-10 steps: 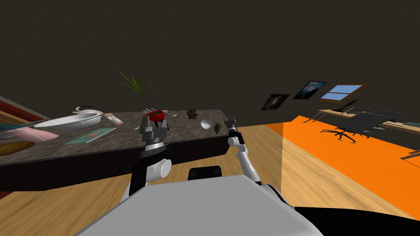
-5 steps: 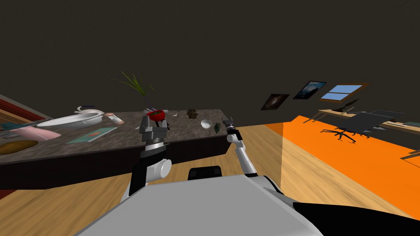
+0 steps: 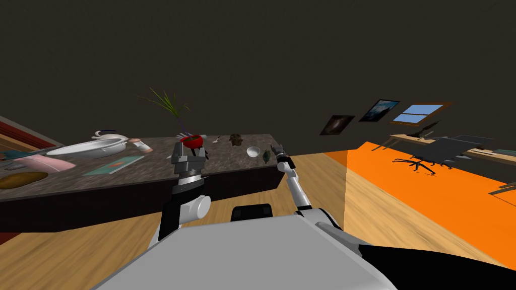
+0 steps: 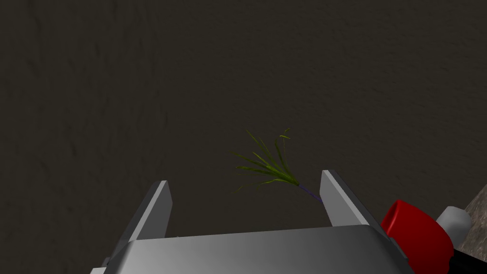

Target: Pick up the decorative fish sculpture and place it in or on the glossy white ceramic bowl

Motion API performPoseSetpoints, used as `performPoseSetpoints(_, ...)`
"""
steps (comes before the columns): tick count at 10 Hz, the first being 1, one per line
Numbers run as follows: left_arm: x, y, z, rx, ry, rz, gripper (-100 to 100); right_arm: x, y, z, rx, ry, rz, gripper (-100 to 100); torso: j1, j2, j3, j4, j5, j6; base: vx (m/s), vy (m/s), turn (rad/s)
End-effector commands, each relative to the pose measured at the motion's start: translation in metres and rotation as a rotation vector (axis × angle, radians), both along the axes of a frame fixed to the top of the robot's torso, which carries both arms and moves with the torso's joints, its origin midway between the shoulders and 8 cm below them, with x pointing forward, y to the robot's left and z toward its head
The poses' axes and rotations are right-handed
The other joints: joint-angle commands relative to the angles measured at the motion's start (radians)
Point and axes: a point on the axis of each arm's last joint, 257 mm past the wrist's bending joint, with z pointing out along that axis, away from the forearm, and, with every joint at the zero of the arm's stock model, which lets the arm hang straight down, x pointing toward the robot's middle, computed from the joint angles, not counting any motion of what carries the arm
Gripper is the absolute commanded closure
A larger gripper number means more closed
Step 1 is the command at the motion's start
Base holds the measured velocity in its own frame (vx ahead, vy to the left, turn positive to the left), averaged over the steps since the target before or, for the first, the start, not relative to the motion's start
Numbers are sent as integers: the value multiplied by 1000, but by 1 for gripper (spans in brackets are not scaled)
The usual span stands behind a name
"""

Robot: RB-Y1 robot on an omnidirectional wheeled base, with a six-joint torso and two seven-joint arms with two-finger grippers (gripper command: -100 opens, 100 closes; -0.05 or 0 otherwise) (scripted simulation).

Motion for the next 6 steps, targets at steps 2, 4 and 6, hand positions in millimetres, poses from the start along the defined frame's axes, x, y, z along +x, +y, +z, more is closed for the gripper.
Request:
performPoseSetpoints(2, 0, 0, 0, 0, 0, 0, 0, 10, 6, -12, 91, 44, 30, -100, 0, 0, 0, 0, 0, 0, -19, -5, -12)
performPoseSetpoints(4, 0, 0, 0, 0, 0, 0, 0, 19, 13, -20, 165, 79, 55, -100, 0, 0, 0, 0, 0, 0, -22, -11, -16)
performPoseSetpoints(6, 0, 0, 0, 0, 0, 0, 0, 27, 21, -27, 237, 114, 77, -100, -1, 0, 0, 0, 0, 0, -21, -12, -17)
